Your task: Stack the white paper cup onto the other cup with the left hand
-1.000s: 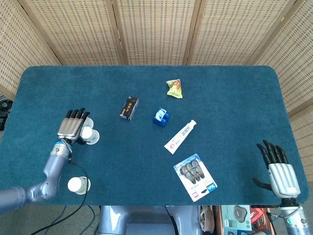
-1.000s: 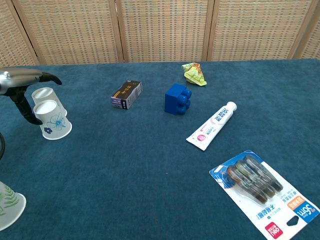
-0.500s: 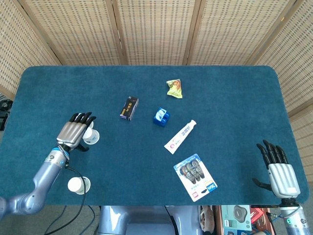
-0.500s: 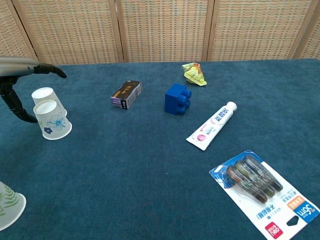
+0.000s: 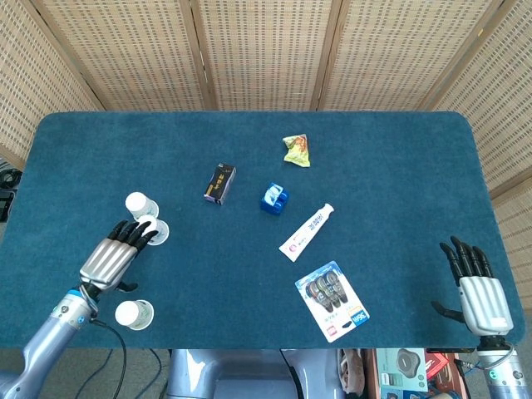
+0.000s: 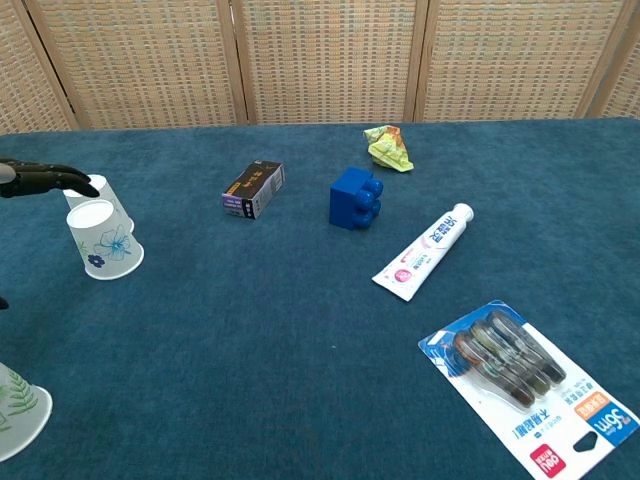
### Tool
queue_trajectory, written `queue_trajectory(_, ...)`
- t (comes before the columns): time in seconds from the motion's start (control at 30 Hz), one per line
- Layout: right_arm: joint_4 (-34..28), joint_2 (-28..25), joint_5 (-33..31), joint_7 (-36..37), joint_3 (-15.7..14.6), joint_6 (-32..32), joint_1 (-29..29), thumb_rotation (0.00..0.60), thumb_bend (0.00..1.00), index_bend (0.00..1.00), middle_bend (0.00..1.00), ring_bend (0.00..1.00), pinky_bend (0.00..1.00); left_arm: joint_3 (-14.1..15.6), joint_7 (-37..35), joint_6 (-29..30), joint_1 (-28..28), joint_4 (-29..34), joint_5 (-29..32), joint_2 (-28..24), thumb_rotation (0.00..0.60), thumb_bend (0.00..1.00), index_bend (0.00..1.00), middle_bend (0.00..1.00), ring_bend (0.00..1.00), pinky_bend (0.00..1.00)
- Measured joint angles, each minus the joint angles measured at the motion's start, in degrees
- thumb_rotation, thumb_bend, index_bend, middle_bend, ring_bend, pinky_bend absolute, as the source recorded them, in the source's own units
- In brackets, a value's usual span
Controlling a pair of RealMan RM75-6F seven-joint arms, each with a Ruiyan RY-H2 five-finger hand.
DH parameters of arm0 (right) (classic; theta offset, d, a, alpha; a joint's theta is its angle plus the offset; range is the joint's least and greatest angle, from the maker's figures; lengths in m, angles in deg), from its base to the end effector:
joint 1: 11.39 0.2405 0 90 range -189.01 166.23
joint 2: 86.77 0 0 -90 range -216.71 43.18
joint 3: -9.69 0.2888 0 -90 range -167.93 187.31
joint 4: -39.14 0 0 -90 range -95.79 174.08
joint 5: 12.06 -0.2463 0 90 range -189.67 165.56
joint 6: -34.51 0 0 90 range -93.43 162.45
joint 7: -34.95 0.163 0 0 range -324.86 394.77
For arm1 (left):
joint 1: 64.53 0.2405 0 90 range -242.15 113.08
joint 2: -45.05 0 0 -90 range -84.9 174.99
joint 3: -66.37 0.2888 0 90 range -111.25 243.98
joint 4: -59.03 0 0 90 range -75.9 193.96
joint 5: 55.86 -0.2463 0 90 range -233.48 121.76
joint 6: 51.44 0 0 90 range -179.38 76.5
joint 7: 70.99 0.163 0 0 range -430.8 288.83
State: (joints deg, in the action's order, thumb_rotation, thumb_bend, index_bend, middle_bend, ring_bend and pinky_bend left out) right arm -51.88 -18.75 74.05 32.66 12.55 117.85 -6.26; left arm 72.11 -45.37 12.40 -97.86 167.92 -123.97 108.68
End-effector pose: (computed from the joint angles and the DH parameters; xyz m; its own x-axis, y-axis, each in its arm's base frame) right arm -0.3527 -0.2069 0.1126 0.3912 -0.0338 0.9197 -0.9203 -0.0182 0.3908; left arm -0.2437 0.2838 0.0497 0.6128 0.3298 0.7182 0.7870 -0.3367 -0.5169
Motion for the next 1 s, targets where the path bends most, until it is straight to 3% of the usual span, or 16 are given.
queue_trajectory(0.27, 0.27, 0.24, -0.15, -0.21, 0.10, -0.10, 0.07, 0.600, 0.00, 0.00, 0.00, 0.00, 0.00, 3.66, -4.68, 4.01, 4.94, 2.15, -11.04, -4.45, 0.600, 0.17, 0.18, 0.00, 0.00, 0.00)
queue_trajectory(0.5, 0.31, 0.23, -0.23, -0.06, 0.13, -0.12, 0.06, 0.600, 0.00, 0.00, 0.00, 0.00, 0.00, 6.33, -6.13, 4.45, 7.17, 5.92, -15.90, -9.30, 0.600, 0.17, 0.20, 0.00, 0.00, 0.00)
queue_trajectory(0.67, 0.29, 0.14, -0.36, 0.18, 0.23, -0.19, 0.09, 0.600, 0.00, 0.00, 0.00, 0.00, 0.00, 7.77, -4.56, 2.52, 8.22, 6.52, -16.74, -10.42, 0.600, 0.17, 0.20, 0.00, 0.00, 0.00)
queue_trajectory(1.0, 0.49, 0.15, -0.68, 0.40, 0.29, -0.39, 0.10, 0.600, 0.00, 0.00, 0.00, 0.00, 0.00, 7.10, -1.45, -1.75, 8.51, 5.45, -13.91, -8.68, 0.600, 0.17, 0.21, 0.00, 0.00, 0.00)
